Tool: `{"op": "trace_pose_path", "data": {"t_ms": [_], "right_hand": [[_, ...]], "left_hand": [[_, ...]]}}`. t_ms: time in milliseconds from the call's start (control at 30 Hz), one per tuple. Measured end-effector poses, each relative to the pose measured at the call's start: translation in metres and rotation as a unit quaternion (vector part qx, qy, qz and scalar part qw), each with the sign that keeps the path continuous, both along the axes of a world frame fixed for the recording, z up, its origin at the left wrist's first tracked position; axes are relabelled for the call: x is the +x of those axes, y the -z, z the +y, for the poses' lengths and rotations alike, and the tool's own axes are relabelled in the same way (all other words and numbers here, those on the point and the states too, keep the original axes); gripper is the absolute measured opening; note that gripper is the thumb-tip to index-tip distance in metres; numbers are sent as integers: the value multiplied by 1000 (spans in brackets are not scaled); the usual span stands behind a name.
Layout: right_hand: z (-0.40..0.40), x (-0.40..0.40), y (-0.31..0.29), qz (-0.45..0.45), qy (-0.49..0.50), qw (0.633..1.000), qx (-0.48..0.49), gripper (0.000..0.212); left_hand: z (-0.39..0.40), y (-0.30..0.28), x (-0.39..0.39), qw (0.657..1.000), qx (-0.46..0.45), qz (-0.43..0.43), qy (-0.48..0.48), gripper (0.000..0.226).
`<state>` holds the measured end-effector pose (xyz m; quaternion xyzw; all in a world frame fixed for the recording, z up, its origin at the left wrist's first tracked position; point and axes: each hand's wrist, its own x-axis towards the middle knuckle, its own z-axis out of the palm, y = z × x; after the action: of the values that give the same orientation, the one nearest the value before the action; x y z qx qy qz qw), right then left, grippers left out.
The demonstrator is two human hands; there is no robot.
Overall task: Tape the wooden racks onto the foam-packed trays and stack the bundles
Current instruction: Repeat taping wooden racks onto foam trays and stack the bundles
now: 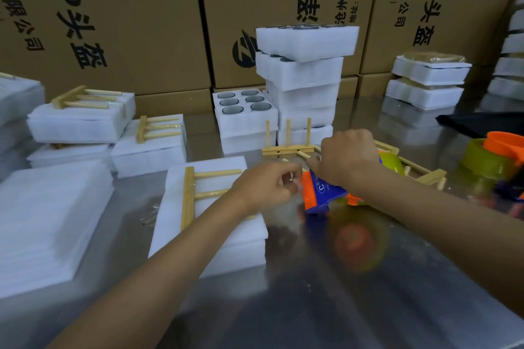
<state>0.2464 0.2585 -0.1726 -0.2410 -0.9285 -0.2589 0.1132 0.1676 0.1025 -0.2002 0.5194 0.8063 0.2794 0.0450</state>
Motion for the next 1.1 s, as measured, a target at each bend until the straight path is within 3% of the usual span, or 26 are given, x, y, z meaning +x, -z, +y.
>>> {"op": "trace_pose_path", "data": {"t_ms": [100, 233, 367, 467, 633, 867, 967, 1033, 1100], "right_hand": [[6, 4, 2, 31, 40, 998, -27, 49], [18, 20, -6, 88, 72, 991, -66, 50], [19, 39, -18, 105, 68, 991, -38, 45], [13, 46, -9, 81, 70, 994, -10, 44], [-1, 49, 20, 199, 37, 979, -6, 65], [-15, 61, 55, 235, 64, 968, -67, 55], [-31, 68, 50, 321, -22, 945, -50, 32], [-50, 70, 51, 348, -118, 926, -88, 20], [-72, 71, 62, 318, -174, 912, -190, 31]], "left_hand": [[-2, -2, 0, 995, 66, -78, -3, 8], [3, -1, 1, 999, 0, -24, -42, 13], [3, -1, 1, 999, -33, 6, -40, 14], [3, -2, 2, 998, -41, 5, -40, 15], [2, -2, 1, 998, -36, -14, -43, 14], [2, -2, 1, 999, -34, -7, -40, 14], [1, -2, 2, 999, -31, -9, -42, 16], [1, -3, 2, 998, -22, -17, -48, 17], [1, -2, 2, 998, -11, -35, -50, 17]]}}
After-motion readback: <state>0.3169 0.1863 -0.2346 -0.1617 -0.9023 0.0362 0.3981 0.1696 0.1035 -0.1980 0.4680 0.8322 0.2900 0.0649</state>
